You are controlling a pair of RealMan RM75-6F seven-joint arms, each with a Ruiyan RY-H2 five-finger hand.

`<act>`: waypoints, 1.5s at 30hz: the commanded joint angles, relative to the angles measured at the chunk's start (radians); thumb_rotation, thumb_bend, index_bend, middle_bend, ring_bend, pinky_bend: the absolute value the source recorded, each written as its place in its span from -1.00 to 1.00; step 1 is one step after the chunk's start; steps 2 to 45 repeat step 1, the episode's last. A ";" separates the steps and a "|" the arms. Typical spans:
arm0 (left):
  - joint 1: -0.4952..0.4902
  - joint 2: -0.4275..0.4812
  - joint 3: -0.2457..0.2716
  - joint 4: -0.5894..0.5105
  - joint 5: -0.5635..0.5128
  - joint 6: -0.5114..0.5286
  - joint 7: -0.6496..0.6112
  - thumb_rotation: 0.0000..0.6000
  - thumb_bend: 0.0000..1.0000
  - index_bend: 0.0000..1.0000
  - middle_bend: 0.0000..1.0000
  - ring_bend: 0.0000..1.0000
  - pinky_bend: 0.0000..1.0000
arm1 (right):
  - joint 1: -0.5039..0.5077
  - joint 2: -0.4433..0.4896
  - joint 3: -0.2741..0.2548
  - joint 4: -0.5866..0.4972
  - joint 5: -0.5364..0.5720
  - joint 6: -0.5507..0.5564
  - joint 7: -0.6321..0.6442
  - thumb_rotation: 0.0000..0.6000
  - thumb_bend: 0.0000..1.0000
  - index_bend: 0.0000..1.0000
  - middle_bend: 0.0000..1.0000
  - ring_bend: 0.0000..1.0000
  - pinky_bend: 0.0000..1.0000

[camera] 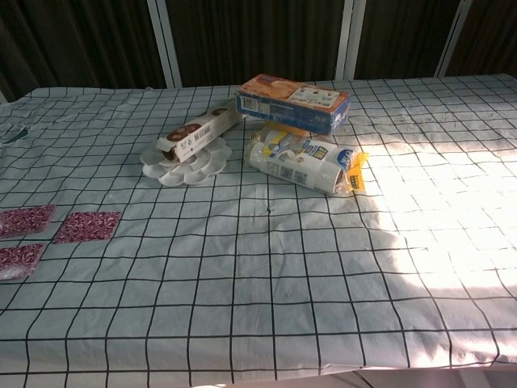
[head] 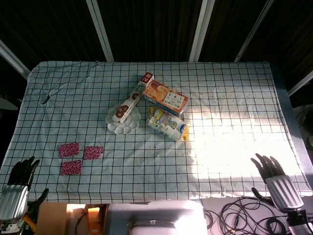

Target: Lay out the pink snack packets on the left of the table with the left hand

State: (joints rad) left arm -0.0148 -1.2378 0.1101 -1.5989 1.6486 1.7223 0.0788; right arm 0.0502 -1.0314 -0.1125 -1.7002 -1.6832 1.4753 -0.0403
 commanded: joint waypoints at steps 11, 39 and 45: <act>0.002 -0.005 -0.002 0.004 0.004 -0.015 0.013 1.00 -0.44 -1.00 -1.00 -1.00 -1.00 | -0.001 -0.003 0.004 -0.007 0.008 -0.007 0.004 1.00 -0.53 -1.00 -1.00 -1.00 -1.00; 0.002 -0.005 -0.002 0.004 0.004 -0.015 0.013 1.00 -0.44 -1.00 -1.00 -1.00 -1.00 | -0.001 -0.003 0.004 -0.007 0.008 -0.007 0.004 1.00 -0.53 -1.00 -1.00 -1.00 -1.00; 0.002 -0.005 -0.002 0.004 0.004 -0.015 0.013 1.00 -0.44 -1.00 -1.00 -1.00 -1.00 | -0.001 -0.003 0.004 -0.007 0.008 -0.007 0.004 1.00 -0.53 -1.00 -1.00 -1.00 -1.00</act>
